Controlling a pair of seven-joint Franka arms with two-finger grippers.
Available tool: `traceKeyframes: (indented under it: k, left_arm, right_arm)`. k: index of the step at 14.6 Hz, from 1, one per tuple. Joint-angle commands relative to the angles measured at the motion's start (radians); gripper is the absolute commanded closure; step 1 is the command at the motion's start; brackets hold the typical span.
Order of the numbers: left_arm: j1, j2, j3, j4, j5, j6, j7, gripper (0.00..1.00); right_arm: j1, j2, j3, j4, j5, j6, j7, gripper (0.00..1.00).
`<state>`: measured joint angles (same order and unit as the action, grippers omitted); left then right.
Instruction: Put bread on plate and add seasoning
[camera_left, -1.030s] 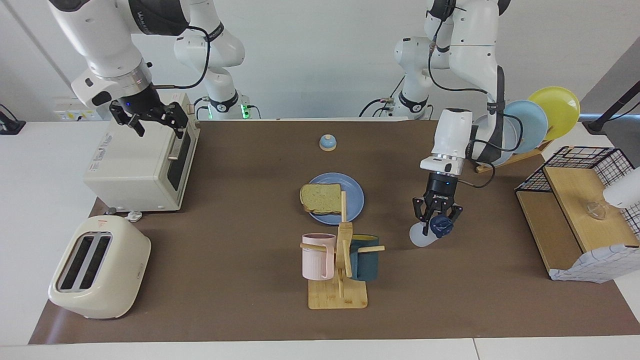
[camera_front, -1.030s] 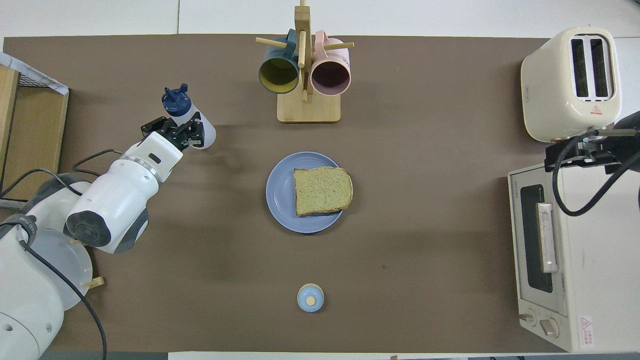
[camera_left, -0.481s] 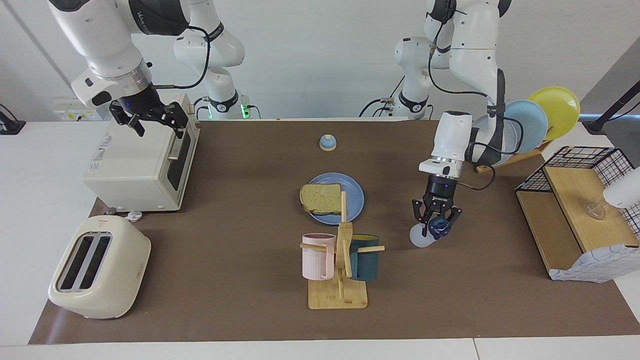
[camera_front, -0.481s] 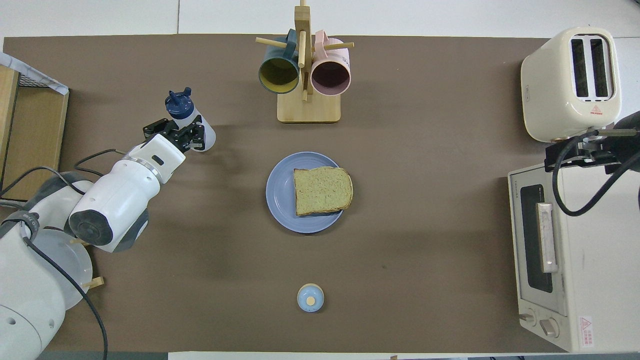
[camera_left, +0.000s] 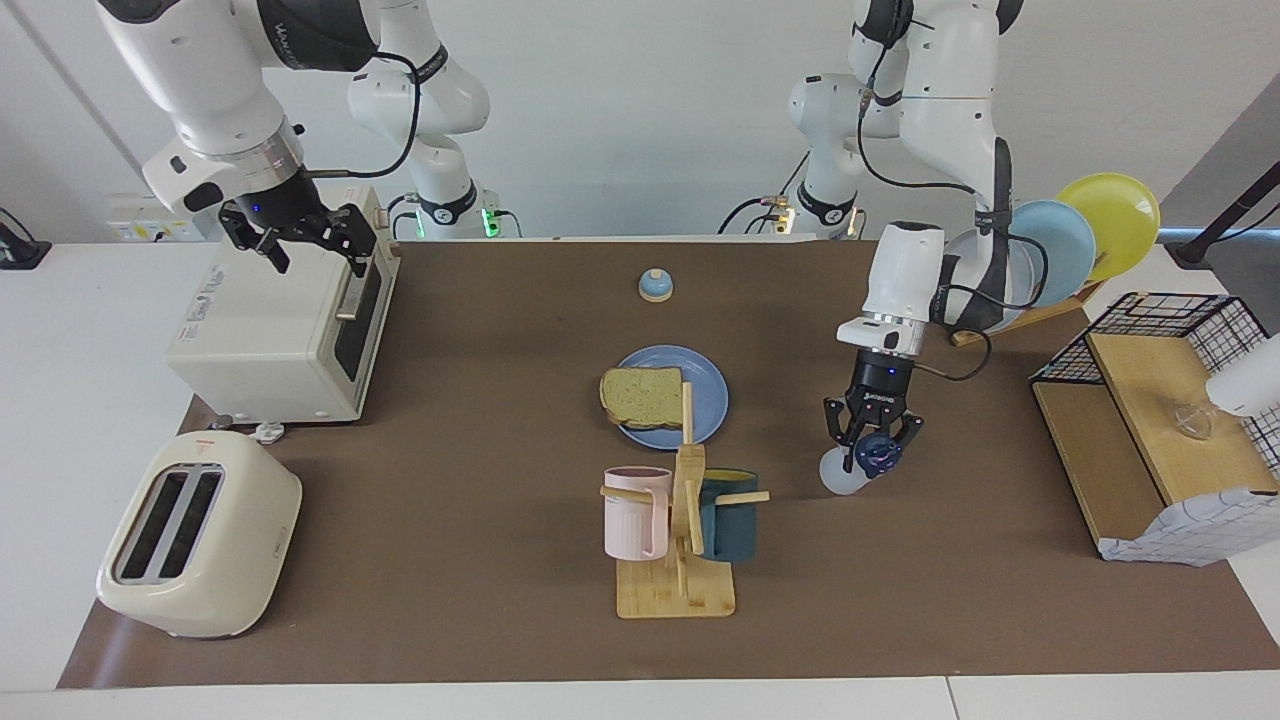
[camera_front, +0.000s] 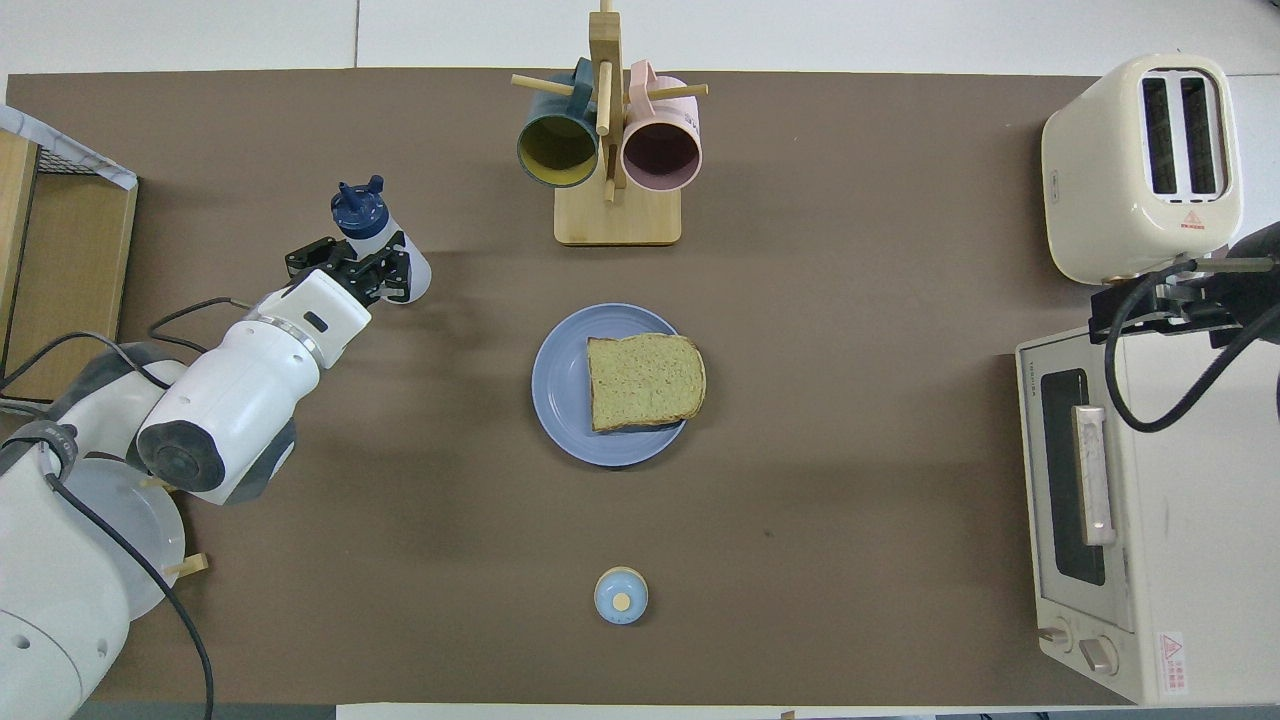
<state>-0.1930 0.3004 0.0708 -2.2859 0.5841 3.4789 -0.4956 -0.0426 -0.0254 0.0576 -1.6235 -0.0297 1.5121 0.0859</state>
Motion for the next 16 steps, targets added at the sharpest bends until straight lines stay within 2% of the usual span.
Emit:
traceKeyframes:
  k: [1,3,5,9,11,14,16]
  left_arm:
    - [0.003,0.005,0.014,-0.029,0.028,0.017,0.003,0.59]
    - [0.004,0.002,0.014,-0.043,0.028,0.019,0.003,0.53]
    - [0.004,0.0,0.014,-0.052,0.028,0.019,0.003,0.51]
    - [0.007,-0.004,0.014,-0.056,0.028,0.019,0.003,0.31]
    - [0.015,-0.004,0.014,-0.056,0.028,0.02,0.003,0.17]
    - [0.024,-0.004,0.014,-0.056,0.028,0.02,0.003,0.0]
    - [0.035,-0.006,0.014,-0.052,0.03,0.022,0.003,0.0]
  right_arm:
    - [0.0,-0.007,-0.004,0.002,-0.013,-0.013,-0.026,0.0]
    - [0.0,-0.007,-0.004,0.002,-0.015,-0.013,-0.026,0.0]
    - [0.0,-0.007,-0.004,0.002,-0.015,-0.013,-0.026,0.0]
    - [0.0,-0.007,-0.004,0.002,-0.015,-0.013,-0.026,0.0]
    - [0.0,-0.007,-0.004,0.002,-0.015,-0.013,-0.026,0.0]
    - [0.0,-0.007,-0.004,0.002,-0.015,-0.013,-0.026,0.0]
    - [0.0,-0.007,-0.004,0.002,-0.015,-0.013,-0.026,0.0]
